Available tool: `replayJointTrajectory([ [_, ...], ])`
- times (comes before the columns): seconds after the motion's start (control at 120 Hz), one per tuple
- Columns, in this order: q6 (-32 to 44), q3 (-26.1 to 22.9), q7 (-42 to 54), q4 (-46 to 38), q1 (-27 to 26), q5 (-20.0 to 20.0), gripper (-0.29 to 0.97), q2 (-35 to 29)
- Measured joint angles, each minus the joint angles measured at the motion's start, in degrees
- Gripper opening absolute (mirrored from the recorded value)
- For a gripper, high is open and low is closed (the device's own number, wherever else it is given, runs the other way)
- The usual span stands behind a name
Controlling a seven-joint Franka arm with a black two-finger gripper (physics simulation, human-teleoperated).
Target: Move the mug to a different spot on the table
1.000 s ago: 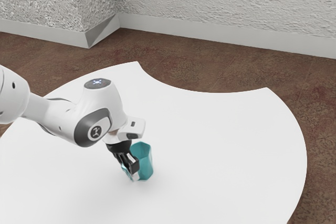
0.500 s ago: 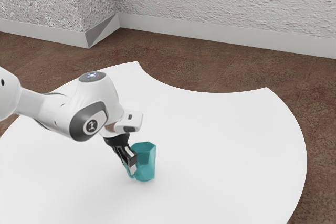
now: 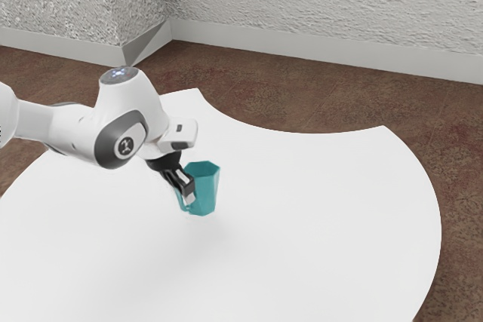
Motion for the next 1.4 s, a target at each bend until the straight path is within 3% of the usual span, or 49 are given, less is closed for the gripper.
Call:
replayJointTrajectory([
  [0.35, -0.01, 0.39, 2.06, 5.82, 8.82, 1.30, 0.12, 4.02],
  [0.683, 0.16, 0.23, 3.34, 6.10, 1.70, 1.67, 0.11, 4.65],
  [1.175, 0.95, 0.28, 4.48, 6.10, 4.46, 2.07, 0.11, 5.64],
  [1.4, 4.74, 0.35, 4.74, 5.90, 5.53, 1.94, 0.11, 7.03],
])
